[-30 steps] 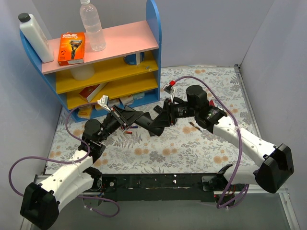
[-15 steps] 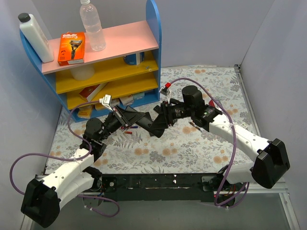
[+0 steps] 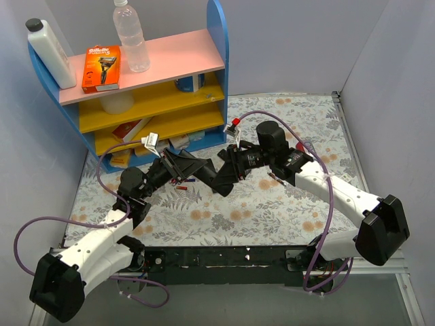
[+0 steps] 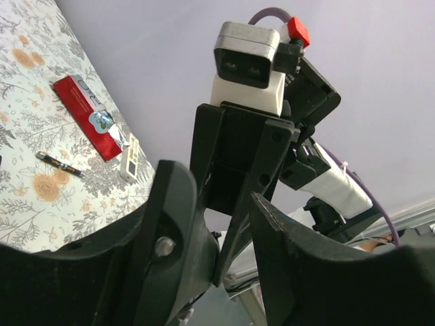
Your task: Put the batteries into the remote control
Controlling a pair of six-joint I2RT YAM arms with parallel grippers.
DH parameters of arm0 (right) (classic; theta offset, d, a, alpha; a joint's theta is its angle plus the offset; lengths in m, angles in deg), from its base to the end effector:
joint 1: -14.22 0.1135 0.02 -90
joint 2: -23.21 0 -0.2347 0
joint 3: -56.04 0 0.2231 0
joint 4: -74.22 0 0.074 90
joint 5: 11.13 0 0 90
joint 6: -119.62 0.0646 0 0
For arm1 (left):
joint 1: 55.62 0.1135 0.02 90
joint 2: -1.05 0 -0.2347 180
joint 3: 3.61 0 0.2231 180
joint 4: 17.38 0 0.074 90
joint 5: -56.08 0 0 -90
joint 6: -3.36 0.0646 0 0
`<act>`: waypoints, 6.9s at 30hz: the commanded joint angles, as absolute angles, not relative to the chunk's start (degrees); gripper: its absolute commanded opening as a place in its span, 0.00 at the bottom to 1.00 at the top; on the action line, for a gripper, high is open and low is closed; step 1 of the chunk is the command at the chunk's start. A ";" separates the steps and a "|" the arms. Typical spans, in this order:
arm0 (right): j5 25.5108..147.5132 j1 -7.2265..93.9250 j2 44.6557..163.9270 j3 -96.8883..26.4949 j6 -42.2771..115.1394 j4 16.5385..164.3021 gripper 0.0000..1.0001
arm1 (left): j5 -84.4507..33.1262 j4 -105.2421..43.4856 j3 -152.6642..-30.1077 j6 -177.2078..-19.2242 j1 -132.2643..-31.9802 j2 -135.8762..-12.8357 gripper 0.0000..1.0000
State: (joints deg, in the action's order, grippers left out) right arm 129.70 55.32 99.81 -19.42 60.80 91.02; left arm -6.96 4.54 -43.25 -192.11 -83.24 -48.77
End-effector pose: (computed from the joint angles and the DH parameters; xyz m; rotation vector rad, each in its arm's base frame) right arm 0.1916 0.2336 0.3020 -0.8682 1.9478 1.6380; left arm 0.1787 -0.1265 0.2802 -0.6977 1.6837 -2.1381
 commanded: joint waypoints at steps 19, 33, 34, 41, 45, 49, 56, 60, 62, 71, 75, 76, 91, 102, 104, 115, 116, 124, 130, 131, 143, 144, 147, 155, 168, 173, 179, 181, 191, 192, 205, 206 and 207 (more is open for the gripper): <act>86.50 49.03 93.88 -18.28 39.29 118.91 0.01 | -46.04 -51.07 -57.19 -175.50 -83.66 -38.95 0.98; 55.76 39.02 95.80 -10.98 32.28 111.11 0.01 | -52.91 -52.58 -53.32 -167.24 -83.66 -34.02 0.98; 55.23 38.75 96.59 -10.98 30.86 107.35 0.01 | -52.99 -52.41 -53.23 -166.71 -83.66 -34.02 0.98; 48.83 36.55 109.06 -16.24 23.47 99.76 0.01 | -53.43 -52.23 -51.83 -162.84 -83.57 -33.58 0.98; 47.32 36.37 118.46 -20.90 21.18 98.53 0.01 | -54.05 -51.70 -50.33 -161.43 -83.66 -32.53 0.98; 45.56 36.37 124.54 -25.56 20.48 98.35 0.01 | -53.44 -50.04 -48.14 -160.55 -83.57 -31.91 0.98; 48.45 36.46 134.64 -33.82 21.52 105.99 0.06 | -53.61 -48.01 -47.52 -159.06 -83.57 -34.02 0.98; 51.62 36.46 136.85 -36.28 22.32 109.07 0.30 | -53.61 -47.40 -47.34 -158.88 -83.66 -34.37 0.98; 53.20 36.55 137.55 -36.99 22.93 111.08 0.45 | -53.61 -47.13 -47.17 -158.88 -83.66 -34.37 0.98; 61.37 36.63 134.22 -40.41 26.45 114.34 0.61 | -53.17 -46.69 -47.25 -158.62 -83.66 -34.28 0.98; 66.64 36.63 130.27 -41.65 26.89 114.61 0.69 | -52.65 -46.43 -47.08 -158.53 -83.57 -34.02 0.98; 68.39 36.63 129.22 -41.57 26.89 114.00 0.72 | -52.47 -46.17 -46.99 -158.53 -83.57 -34.02 0.98; 75.17 36.11 95.65 -21.11 37.17 94.75 0.94 | -48.96 -46.25 -47.52 -159.23 -83.57 -32.70 0.98; 74.39 35.84 69.99 -4.22 35.42 92.82 0.97 | -45.00 -47.92 -50.68 -168.01 -83.57 -39.20 0.98; 72.29 35.93 65.08 -1.85 36.03 92.46 0.97 | -44.74 -49.76 -51.82 -169.60 -83.66 -40.52 0.98; 67.95 36.46 52.91 10.92 41.13 83.84 0.98 | -46.58 -54.95 -57.01 -172.16 -83.57 -42.81 0.98; 68.76 36.46 53.27 10.38 40.70 84.98 0.98 | -46.67 -54.95 -57.18 -171.89 -83.66 -42.89 0.98; 71.49 36.46 59.32 6.69 42.71 92.72 0.98 | -44.57 -53.90 -58.77 -165.39 -83.66 -47.28 0.98; 70.87 36.46 61.44 6.60 43.41 92.64 0.97 | -41.05 -50.74 -55.96 -162.14 -83.66 -49.22 0.98; 71.22 36.37 61.88 6.16 43.33 93.16 0.97 | -40.87 -50.47 -55.87 -162.05 -83.57 -50.01 0.98; 80.71 36.37 64.88 7.82 42.36 93.26 0.96 | -48.16 -54.25 -58.50 -162.92 -82.61 -60.91 0.98; 81.33 36.46 64.26 8.79 42.36 91.95 0.96 | -48.42 -54.08 -58.24 -163.10 -82.08 -61.17 0.98; 82.73 36.46 62.41 11.17 41.66 91.23 0.95 | -49.04 -53.90 -57.19 -163.72 -80.50 -61.88 0.98; 82.65 38.04 58.90 12.48 40.78 92.38 0.93 | -47.28 -51.71 -53.85 -164.60 -75.67 -64.77 0.98; 83.79 38.04 63.19 11.87 42.27 90.35 0.90 | -42.27 -47.83 -55.51 -159.24 -67.23 -68.21 0.98; 84.41 38.04 65.66 10.38 42.45 88.86 0.88 | -40.17 -48.19 -56.31 -159.06 -65.82 -69.00 0.96; 84.50 37.95 67.85 9.85 41.57 88.77 0.85 | -37.79 -48.45 -55.61 -163.09 -65.82 -67.24 0.96; 84.58 38.04 69.70 9.15 41.48 89.56 0.84 | -37.09 -48.19 -55.17 -164.94 -65.82 -67.07 0.96; 86.08 38.22 80.24 3.70 40.16 95.54 0.82 | -36.91 -48.89 -55.08 -168.72 -66.08 -65.13 0.97; 85.73 38.48 81.73 3.26 40.08 95.80 0.82 | -37.00 -48.98 -54.99 -169.07 -66.26 -64.96 0.97; 79.40 44.28 90.79 -2.80 40.51 100.11 0.80 | -42.45 -53.37 -57.89 -172.33 -70.91 -65.66 0.98; 79.31 44.54 91.32 -2.98 40.86 100.11 0.79 | -43.06 -54.07 -58.06 -172.50 -71.96 -65.75 0.98; 79.22 45.24 92.20 -3.24 40.87 99.76 0.79 | -44.02 -54.25 -58.41 -172.94 -72.58 -66.01 0.98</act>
State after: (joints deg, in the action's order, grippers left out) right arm 81.33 43.63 90.50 -0.05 40.97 99.61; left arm -40.21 -52.29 -55.55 -171.36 -70.26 -66.56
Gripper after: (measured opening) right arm 0.800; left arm 0.981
